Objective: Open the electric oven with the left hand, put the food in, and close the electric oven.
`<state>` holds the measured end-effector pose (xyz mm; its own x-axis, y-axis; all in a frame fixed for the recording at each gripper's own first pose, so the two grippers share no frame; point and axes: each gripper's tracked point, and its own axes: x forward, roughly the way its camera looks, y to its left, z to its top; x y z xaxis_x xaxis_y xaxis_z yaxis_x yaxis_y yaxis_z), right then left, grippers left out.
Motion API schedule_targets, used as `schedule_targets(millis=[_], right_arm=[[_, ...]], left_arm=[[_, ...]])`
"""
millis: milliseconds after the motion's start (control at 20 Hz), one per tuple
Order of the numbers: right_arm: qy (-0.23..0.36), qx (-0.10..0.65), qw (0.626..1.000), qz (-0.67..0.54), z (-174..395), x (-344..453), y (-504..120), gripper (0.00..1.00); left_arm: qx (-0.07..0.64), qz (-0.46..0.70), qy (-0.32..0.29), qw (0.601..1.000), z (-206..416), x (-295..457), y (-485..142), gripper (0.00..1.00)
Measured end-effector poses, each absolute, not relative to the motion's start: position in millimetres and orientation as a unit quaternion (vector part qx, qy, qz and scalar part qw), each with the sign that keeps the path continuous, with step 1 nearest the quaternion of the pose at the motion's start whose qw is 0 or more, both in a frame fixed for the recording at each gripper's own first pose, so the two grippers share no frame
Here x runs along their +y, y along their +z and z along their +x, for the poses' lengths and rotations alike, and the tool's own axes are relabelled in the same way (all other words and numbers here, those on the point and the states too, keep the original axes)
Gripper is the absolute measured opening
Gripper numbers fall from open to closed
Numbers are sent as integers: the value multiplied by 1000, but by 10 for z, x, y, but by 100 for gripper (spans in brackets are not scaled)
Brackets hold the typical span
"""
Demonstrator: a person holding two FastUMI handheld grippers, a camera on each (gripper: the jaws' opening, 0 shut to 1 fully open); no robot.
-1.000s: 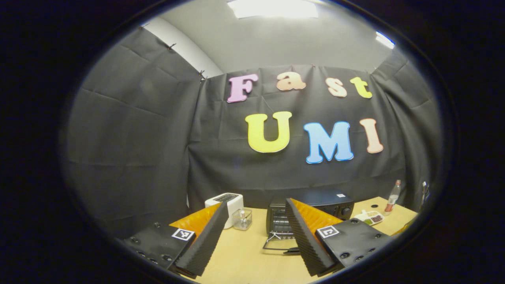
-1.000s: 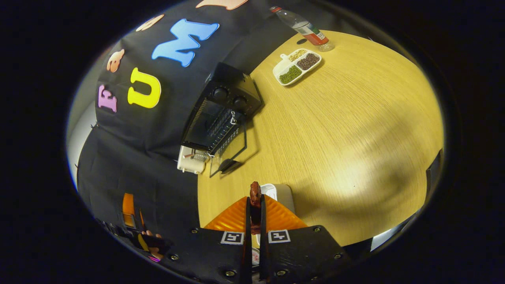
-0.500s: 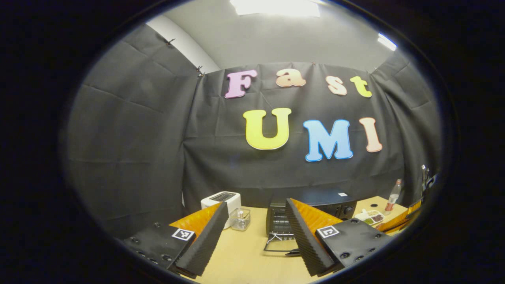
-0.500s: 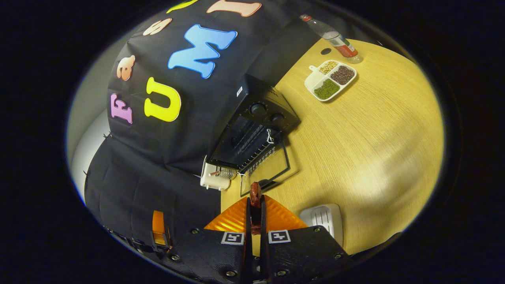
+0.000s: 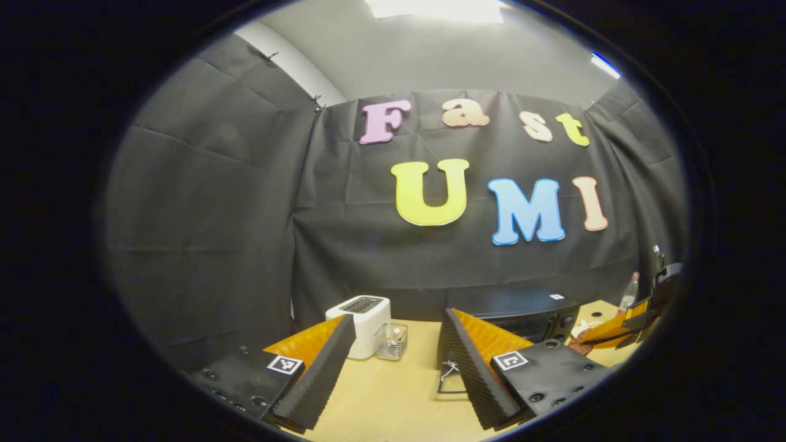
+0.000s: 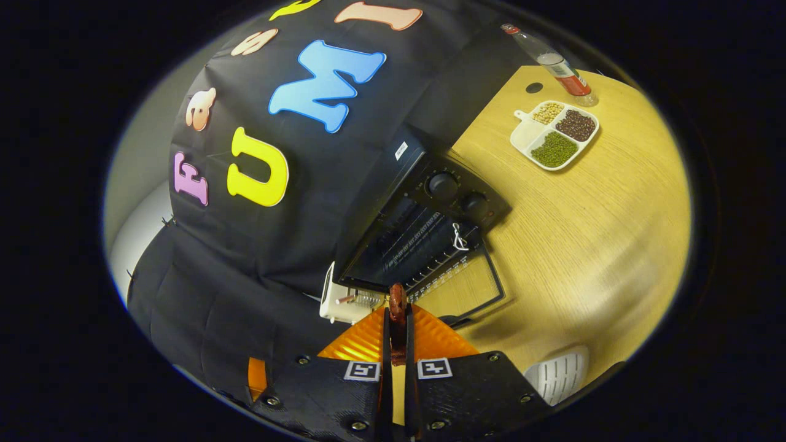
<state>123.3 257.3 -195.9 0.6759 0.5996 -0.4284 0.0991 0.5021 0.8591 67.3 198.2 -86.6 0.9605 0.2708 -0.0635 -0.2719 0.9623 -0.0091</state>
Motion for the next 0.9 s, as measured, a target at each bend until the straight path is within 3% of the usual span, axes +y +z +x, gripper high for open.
schedule_targets(millis=[200, 300, 650, 700, 900], right_arm=[[144, 345, 795, 478, 1524, 2723, -1998, 8], [138, 331, 802, 477, 1651, 2786, -2016, 8], [126, 303, 816, 475, 2032, 3099, -2172, 8], [127, 304, 816, 476, 2077, 3154, -2205, 7], [129, 297, 821, 471, 2251, 3317, -2313, 7]], left_arm=[[39, 0, 132, 990, 779, 2171, -918, 100], [40, 4, 130, 991, 839, 2246, -921, 92], [53, 17, 144, 988, 873, 2523, -1014, 92], [57, 18, 147, 987, 852, 2561, -1047, 100], [74, 19, 164, 983, 799, 2682, -1149, 98]])
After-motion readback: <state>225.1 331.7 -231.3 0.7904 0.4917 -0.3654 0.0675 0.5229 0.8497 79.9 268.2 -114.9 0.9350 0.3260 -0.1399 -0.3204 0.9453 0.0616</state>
